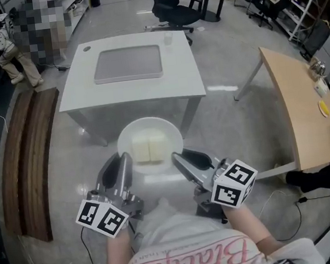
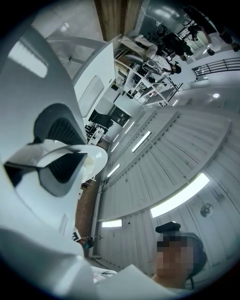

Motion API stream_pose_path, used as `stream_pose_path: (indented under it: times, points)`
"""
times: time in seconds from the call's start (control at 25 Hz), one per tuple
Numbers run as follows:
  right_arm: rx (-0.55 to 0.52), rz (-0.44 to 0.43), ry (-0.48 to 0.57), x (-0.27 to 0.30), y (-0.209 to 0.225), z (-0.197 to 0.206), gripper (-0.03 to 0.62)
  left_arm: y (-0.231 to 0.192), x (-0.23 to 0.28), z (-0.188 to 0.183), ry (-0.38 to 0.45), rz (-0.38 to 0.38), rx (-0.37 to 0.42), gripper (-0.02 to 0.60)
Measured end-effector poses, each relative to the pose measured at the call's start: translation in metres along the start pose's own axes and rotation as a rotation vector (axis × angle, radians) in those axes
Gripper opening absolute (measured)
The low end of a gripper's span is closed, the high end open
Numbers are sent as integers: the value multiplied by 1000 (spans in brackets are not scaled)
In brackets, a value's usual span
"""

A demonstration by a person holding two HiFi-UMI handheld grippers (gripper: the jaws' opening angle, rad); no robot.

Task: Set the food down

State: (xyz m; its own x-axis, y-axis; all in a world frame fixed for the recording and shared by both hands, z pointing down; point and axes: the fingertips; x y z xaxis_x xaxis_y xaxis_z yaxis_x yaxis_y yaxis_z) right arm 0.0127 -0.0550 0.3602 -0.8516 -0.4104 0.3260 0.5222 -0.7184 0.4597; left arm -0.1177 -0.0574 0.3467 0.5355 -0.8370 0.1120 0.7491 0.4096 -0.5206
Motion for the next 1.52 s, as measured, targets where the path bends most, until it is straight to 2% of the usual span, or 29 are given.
stream_pose_path:
  times: [0.36, 0.92, 1.2, 1.52]
  points:
    - [3, 13, 5, 16, 11, -14, 63, -15, 14, -13, 3, 13, -2, 52]
    - [36, 2, -23, 32, 27, -12, 63, -33, 26, -7, -20, -5, -28, 52]
    - [41, 3, -20, 49, 48, -25, 63, -52, 46, -13, -18, -15, -50, 52]
    - [37, -16, -30, 90, 94, -66, 63, -88, 97, -40, -19, -51, -46, 54]
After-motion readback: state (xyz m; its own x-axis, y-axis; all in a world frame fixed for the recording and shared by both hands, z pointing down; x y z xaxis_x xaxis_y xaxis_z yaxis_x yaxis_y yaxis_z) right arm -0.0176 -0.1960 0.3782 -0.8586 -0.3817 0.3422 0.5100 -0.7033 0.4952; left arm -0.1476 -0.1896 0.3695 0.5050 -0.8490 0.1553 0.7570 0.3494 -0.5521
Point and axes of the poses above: the fingertips, and each gripper's own axes: x forward along the fingers, y to its right, z out of its underside, and after that the axes turned 13 degrees about -y, right-handed
